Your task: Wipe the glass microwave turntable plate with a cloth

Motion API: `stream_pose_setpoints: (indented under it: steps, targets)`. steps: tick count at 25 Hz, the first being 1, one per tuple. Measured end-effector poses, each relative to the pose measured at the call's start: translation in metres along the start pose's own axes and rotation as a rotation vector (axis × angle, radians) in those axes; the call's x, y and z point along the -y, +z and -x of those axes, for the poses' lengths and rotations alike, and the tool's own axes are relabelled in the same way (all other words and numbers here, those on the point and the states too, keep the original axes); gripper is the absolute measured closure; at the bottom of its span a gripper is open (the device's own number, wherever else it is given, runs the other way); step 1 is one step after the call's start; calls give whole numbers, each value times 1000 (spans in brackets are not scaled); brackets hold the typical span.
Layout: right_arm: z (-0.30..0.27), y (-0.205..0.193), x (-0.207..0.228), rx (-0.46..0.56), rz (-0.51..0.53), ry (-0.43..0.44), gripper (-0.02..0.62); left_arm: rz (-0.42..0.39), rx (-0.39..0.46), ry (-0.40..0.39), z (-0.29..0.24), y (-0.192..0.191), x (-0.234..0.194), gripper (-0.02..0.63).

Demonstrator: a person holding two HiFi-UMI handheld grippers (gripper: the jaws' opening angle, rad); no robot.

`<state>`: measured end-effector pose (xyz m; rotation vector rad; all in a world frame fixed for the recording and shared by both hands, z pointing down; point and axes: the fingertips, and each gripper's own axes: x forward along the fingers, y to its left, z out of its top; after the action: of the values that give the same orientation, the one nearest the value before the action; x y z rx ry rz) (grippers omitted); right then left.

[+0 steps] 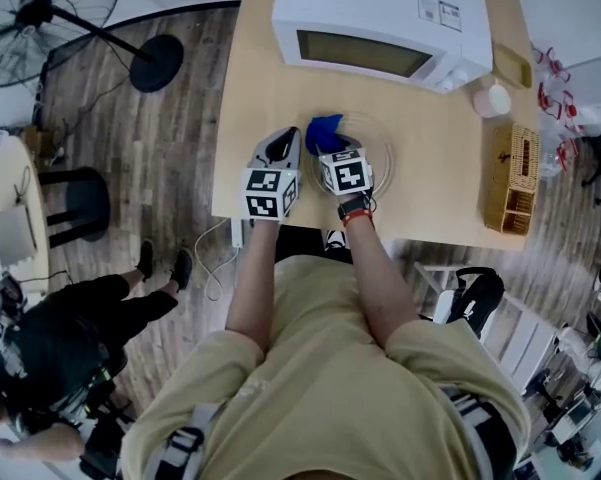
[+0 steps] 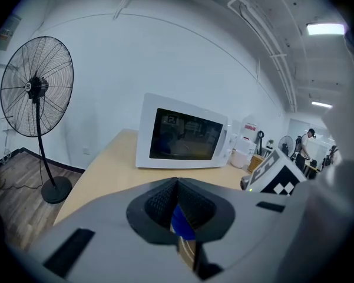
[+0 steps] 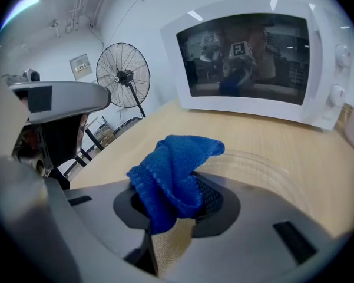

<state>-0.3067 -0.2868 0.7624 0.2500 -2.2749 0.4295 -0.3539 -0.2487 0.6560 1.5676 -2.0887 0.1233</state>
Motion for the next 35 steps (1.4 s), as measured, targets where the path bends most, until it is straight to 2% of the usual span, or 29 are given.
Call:
stream_pose_setpoints:
  steps: [9, 19, 35]
  targets:
    - [11, -8, 18, 10, -43, -32, 463, -3, 0, -19, -8, -2, 13, 588]
    - [22, -13, 37, 16, -96, -62, 463, -20, -42, -56, -17, -9, 30, 588]
    - [46, -25, 74, 26, -141, -130, 462, -33, -92, -155, -37, -18, 65, 589]
